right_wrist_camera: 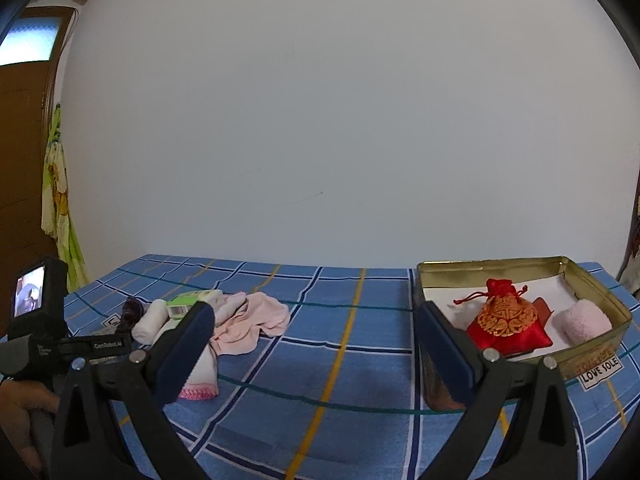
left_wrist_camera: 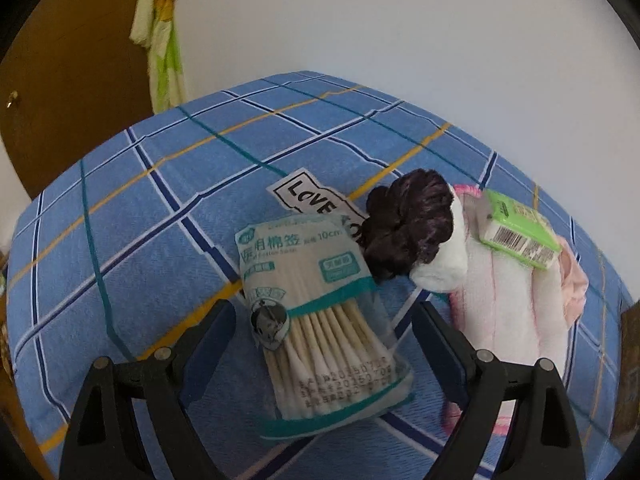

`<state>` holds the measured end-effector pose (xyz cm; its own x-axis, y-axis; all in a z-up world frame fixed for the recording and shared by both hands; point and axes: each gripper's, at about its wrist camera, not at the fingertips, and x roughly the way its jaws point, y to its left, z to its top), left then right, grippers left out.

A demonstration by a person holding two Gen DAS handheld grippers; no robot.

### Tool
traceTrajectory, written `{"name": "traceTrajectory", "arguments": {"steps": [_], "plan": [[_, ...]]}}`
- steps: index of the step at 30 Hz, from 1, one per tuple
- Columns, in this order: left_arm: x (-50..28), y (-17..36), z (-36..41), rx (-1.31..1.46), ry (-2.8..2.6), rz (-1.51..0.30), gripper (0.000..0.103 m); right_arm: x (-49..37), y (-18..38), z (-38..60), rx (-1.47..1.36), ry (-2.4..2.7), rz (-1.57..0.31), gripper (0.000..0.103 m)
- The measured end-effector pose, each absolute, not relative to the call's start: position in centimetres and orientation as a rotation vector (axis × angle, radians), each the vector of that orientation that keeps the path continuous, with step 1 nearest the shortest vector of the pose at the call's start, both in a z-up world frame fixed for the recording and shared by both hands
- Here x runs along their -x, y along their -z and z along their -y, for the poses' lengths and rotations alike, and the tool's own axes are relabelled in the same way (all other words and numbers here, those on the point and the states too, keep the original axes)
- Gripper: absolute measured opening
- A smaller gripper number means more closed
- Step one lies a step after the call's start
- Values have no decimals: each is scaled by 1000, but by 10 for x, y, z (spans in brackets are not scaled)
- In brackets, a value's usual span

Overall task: Organize soft objects
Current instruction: 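Grasp the cotton-swab bag with the left tool while the right tool grasps the purple scrunchie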

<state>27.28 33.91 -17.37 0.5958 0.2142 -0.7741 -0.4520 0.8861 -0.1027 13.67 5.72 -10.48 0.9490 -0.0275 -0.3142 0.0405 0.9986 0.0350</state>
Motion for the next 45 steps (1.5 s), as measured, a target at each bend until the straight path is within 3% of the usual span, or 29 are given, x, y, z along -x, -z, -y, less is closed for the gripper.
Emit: {"name": "traceTrajectory", "arguments": {"steps": [14, 17, 18, 20, 22, 24, 33, 38, 45], "plan": [[-262, 177, -388, 146, -173, -926, 90, -144, 109, -59, -45, -31, -394, 102], [-256, 175, -392, 131, -155, -913, 74, -147, 108, -73, 9, -65, -404, 102], [-254, 174, -395, 133, -151, -906, 63, -148, 108, -77, 26, -73, -404, 102], [-252, 173, -399, 145, -134, -896, 59, -151, 106, -91, 62, -90, -403, 99], [-249, 171, -404, 162, -104, -886, 48, -156, 105, -107, 82, -117, -413, 87], [-246, 170, -411, 213, -71, -871, 44, -167, 105, -123, 90, -162, -445, 75], [-225, 139, -423, 262, -90, -627, 43, -236, 120, -193, 36, -293, -601, 59], [-217, 126, -436, 295, -140, -514, 43, -270, 141, -237, 57, -334, -696, 55], [-218, 128, -440, 325, -147, -502, 43, -306, 175, -281, 172, -296, -798, 49]]}}
